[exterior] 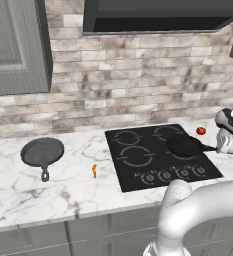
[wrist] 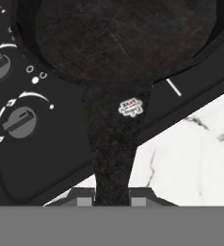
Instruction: Place both pans onto different burners. Then place the tomato and the shrimp on different pans.
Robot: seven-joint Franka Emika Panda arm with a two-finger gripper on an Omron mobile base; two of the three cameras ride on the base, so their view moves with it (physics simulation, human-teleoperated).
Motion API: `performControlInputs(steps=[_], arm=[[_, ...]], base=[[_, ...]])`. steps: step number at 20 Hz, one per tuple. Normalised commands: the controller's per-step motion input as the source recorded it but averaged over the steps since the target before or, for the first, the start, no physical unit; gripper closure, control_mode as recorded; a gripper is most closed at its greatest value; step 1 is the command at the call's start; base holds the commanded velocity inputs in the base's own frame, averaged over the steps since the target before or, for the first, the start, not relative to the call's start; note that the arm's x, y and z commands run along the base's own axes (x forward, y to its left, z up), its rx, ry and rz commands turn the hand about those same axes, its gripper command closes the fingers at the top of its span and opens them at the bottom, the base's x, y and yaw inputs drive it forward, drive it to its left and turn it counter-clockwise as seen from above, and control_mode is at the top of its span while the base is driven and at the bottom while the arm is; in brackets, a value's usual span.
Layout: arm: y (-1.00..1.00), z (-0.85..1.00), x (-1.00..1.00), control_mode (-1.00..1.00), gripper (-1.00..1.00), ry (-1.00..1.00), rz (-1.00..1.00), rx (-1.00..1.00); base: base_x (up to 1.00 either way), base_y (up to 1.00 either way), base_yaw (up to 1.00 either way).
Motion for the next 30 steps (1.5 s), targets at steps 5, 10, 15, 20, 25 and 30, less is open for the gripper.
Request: performControlInputs(steps=[5, 10, 15, 20, 25, 30], arm=[[0.00, -0.18, 0.00, -1.00, 1.00, 0.00, 0.00, 0.00], [0.00, -0.20, 0.00, -1.00, 1.00, 0.00, 0.00, 0.00], [0.01, -0.17, 0.06, -1.00, 1.00, 0.00, 0.00, 0.00], [0.03, -0.11, 0.17, -1.00, 1.00, 0.00, 0.00, 0.00], [0.04, -0.08, 0.22, -1.00, 1.00, 0.00, -0.01, 0.00], [0.00, -0.02, 0.12, -1.00, 1.00, 0.00, 0.00, 0.00]], base=[[0.00, 0.00, 0.00], [0.00, 0.00, 0.00], [0.00, 0.00, 0.00], [0.00, 0.00, 0.00], [0.00, 0.00, 0.00], [0.00, 0.00, 0.00]])
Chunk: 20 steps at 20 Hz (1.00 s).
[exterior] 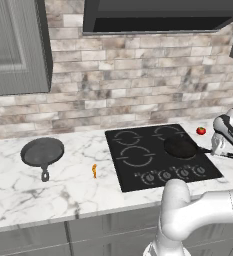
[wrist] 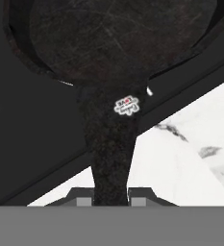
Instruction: Place both pans onto different burners. Then place the tomato and the shrimp on different pans.
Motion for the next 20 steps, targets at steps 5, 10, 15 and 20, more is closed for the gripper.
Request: performControlInputs(steps=[5, 10, 15, 20], arm=[[0.00, -0.01, 0.01, -1.00, 1.00, 0.00, 0.00, 0.00], [-0.02, -0.06, -0.05, -1.00, 1.00, 0.01, 0.00, 0.00], [-0.10, -0.09, -0.13, -1.00, 1.00, 0.01, 0.00, 0.00], [-0.06, -0.11, -0.09, -1.00, 1.00, 0.00, 0.00, 0.00]], base=[[0.00, 0.00, 0.00], [0.00, 0.00, 0.00], [0.00, 0.00, 0.00], [0.00, 0.00, 0.00]])
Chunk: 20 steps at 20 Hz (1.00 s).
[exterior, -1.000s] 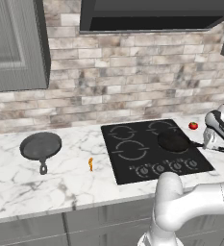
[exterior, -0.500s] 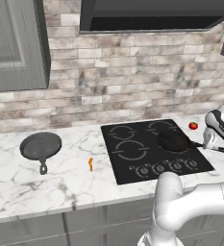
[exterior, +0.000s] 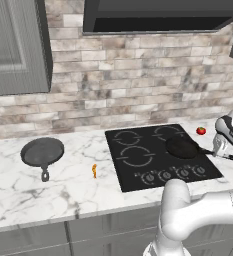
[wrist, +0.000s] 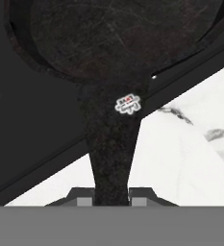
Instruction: Place both pans onto different burners. Then place the tomato and the shrimp on different pans.
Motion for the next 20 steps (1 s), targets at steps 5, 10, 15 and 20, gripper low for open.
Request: performControlInputs(steps=[5, 10, 15, 20], arm=[[0.00, -0.12, 0.00, -1.00, 1.00, 0.00, 0.00, 0.00], [0.00, -0.01, 0.00, -1.00, -1.00, 0.00, 0.00, 0.00], [0.00, 0.00, 0.00, -1.00, -1.00, 0.00, 0.00, 0.00], [0.00, 0.00, 0.00, -1.00, -1.00, 0.00, 0.00, 0.00]], base=[[0.00, 0.00, 0.00], [0.00, 0.00, 0.00], [0.00, 0.00, 0.00], [0.00, 0.00, 0.00]])
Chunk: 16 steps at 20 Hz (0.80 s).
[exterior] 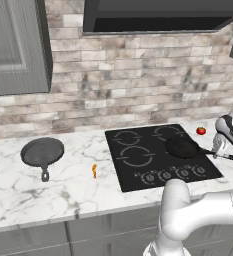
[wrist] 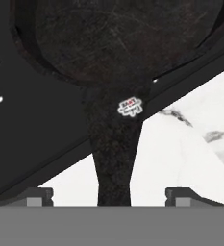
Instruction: Place both pans onto different burners. Then place the tomato and the shrimp on different pans.
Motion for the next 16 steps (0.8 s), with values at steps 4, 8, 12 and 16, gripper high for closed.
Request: performControlInputs(steps=[4, 8, 12, 16], arm=[[0.00, 0.06, -0.10, -1.00, -1.00, -0.01, 0.00, 0.00], [0.00, 0.21, -0.16, -1.00, -1.00, -0.08, 0.00, 0.00], [-0.01, 0.37, -0.16, -1.00, -1.00, -0.11, 0.00, 0.00], [0.00, 0.44, -0.16, -1.00, -1.00, -0.11, 0.00, 0.01]], base=[[0.00, 0.00, 0.00], [0.00, 0.00, 0.00], [0.00, 0.00, 0.00], [0.00, 0.00, 0.00]])
